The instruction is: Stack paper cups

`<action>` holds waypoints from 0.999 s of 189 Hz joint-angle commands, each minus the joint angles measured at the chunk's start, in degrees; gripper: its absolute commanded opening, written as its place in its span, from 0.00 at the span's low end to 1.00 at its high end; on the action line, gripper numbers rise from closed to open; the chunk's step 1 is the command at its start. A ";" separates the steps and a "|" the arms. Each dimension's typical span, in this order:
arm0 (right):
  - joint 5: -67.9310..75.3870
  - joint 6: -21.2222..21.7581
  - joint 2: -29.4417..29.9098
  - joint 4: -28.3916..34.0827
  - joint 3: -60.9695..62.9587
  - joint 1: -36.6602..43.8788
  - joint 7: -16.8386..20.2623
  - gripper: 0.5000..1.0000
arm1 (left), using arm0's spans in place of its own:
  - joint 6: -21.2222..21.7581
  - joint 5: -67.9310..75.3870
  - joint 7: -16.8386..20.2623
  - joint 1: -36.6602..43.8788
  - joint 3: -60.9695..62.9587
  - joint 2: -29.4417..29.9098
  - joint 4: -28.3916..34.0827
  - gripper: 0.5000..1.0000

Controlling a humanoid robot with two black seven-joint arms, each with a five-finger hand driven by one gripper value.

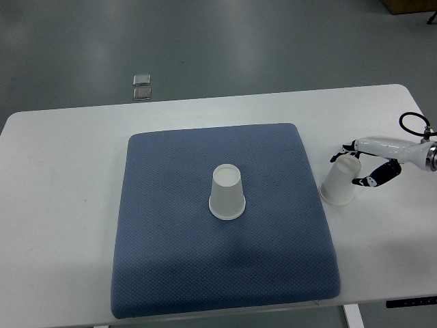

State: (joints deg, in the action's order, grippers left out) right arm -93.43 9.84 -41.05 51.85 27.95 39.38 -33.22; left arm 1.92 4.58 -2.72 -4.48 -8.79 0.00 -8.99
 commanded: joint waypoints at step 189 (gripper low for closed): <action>7.30 5.71 2.11 9.58 1.50 15.46 -0.53 0.11 | 0.01 0.00 0.00 0.00 0.00 0.00 0.03 1.00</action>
State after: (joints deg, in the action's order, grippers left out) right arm -86.17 15.12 -39.59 58.80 29.44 54.30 -33.84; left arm 1.95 4.57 -2.72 -4.48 -8.79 0.00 -9.01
